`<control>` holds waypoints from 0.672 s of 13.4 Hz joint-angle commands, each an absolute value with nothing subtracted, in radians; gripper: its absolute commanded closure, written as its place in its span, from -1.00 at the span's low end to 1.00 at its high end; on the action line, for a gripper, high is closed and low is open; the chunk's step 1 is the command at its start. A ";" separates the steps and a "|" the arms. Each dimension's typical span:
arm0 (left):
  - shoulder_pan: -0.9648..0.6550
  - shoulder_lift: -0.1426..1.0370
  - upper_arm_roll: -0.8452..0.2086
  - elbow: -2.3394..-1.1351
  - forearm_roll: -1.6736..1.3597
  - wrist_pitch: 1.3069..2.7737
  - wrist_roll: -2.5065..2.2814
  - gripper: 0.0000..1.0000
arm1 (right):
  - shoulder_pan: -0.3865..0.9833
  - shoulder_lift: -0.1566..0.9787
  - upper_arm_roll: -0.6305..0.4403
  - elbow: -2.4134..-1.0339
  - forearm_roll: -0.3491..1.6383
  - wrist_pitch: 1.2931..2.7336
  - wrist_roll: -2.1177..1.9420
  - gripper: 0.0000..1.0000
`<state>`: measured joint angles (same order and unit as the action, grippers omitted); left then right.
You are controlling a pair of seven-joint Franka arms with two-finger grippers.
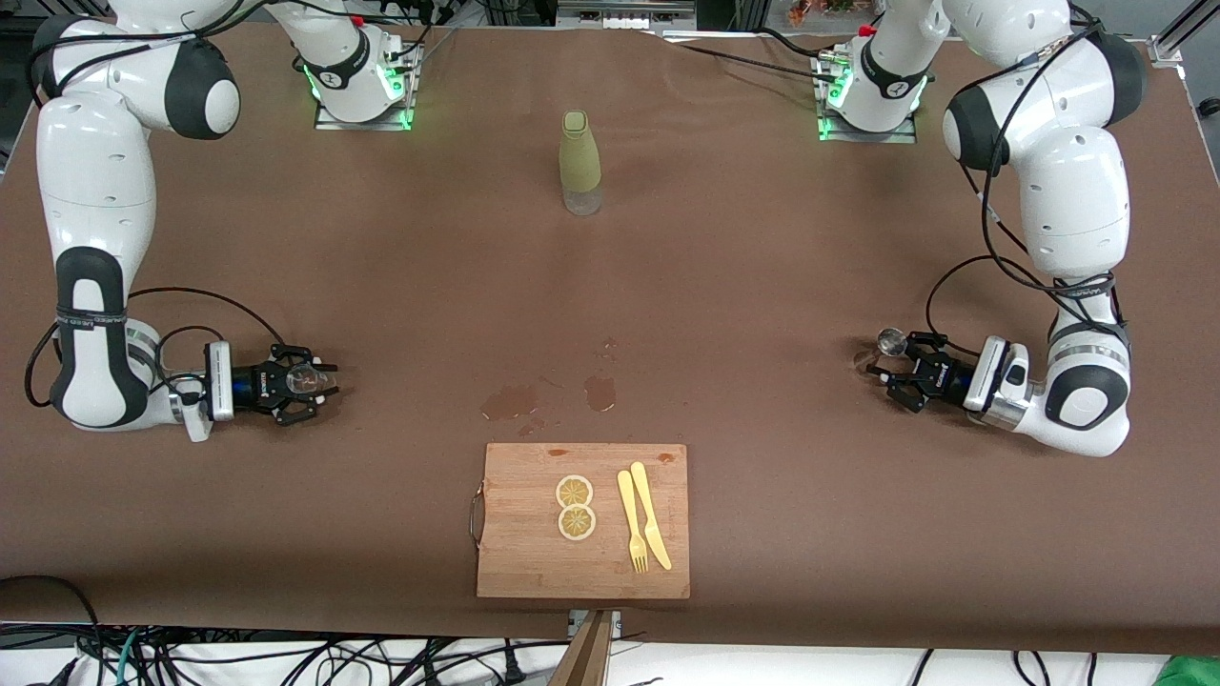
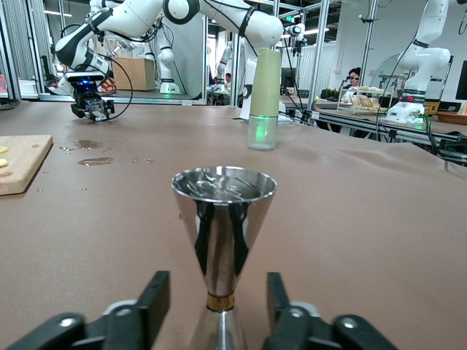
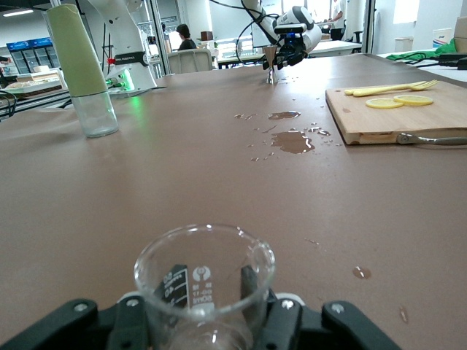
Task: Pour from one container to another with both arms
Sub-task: 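Lower the jigger and beaker onto the table and open both grippers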
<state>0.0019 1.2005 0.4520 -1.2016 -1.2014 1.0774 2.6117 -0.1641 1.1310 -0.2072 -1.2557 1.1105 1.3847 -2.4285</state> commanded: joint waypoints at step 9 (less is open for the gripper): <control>0.023 0.938 0.572 -1.186 -1.004 1.244 2.587 -1.00 | -0.173 1.160 -0.261 -1.181 1.146 1.361 -2.424 -0.99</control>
<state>0.0291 1.0355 0.5822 -1.1626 -1.0972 1.1850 2.6162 -0.1665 1.1519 -0.2260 -1.2384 1.1351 1.3897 -2.4425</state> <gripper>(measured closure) 0.000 0.000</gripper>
